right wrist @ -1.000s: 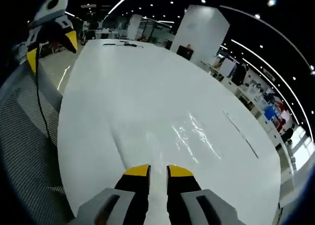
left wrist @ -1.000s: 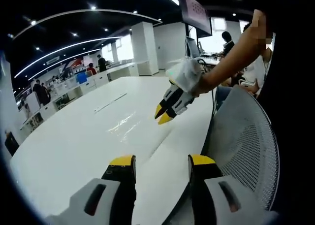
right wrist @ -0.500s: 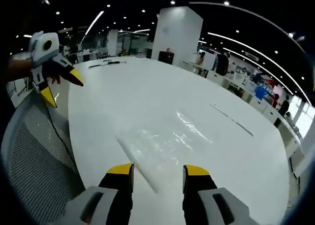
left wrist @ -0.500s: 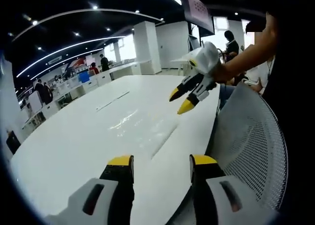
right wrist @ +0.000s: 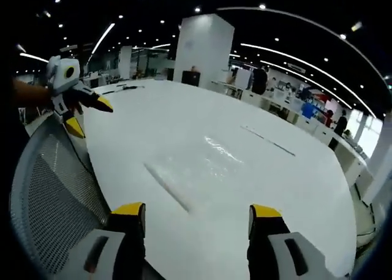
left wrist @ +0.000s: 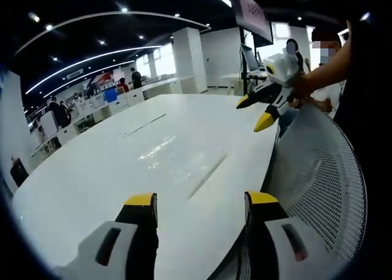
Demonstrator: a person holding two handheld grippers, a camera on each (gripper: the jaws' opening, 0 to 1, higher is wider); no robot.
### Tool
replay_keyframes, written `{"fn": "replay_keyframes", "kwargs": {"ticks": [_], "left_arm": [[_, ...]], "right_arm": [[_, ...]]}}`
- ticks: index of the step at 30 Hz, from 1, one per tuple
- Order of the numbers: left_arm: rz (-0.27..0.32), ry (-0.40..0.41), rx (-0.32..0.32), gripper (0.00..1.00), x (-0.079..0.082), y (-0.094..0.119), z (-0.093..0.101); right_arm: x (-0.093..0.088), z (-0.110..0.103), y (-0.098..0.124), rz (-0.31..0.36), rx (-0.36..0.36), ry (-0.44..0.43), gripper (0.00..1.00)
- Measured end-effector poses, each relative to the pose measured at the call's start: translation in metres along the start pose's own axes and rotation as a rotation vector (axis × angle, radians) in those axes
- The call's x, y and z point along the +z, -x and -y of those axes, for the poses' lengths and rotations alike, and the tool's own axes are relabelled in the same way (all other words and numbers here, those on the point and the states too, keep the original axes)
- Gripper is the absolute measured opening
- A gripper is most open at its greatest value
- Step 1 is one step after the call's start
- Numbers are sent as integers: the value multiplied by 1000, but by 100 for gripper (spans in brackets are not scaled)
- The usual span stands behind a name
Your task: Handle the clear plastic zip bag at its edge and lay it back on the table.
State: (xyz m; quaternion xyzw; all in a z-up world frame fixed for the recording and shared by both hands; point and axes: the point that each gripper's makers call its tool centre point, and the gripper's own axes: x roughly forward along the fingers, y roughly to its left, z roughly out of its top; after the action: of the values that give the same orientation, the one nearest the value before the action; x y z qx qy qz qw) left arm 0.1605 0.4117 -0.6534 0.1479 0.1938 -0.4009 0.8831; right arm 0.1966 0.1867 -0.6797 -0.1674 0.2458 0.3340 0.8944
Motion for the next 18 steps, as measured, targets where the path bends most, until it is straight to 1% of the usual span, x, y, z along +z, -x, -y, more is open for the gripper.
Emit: {"fn": "replay_keyframes", "kwargs": {"ticks": [2, 6, 11, 12, 16, 18], "left_arm": [[4, 10, 2, 59, 1, 1, 1], [19, 20, 13, 64, 3, 1, 3], [40, 35, 18, 74, 2, -1, 3], [40, 42, 18, 76, 1, -1, 3], [32, 57, 14, 84, -8, -1, 1], [37, 61, 13, 88, -10, -1, -1]], "right_arm": [[2, -1, 4, 40, -18, -41, 74], [0, -3, 6, 82, -37, -67, 84], [-6, -5, 6, 108, -48, -89, 98], [-7, -6, 6, 110, -49, -94, 100], [-11, -8, 7, 105, -47, -110, 100], [-11, -8, 9, 107, -50, -111, 100]]}}
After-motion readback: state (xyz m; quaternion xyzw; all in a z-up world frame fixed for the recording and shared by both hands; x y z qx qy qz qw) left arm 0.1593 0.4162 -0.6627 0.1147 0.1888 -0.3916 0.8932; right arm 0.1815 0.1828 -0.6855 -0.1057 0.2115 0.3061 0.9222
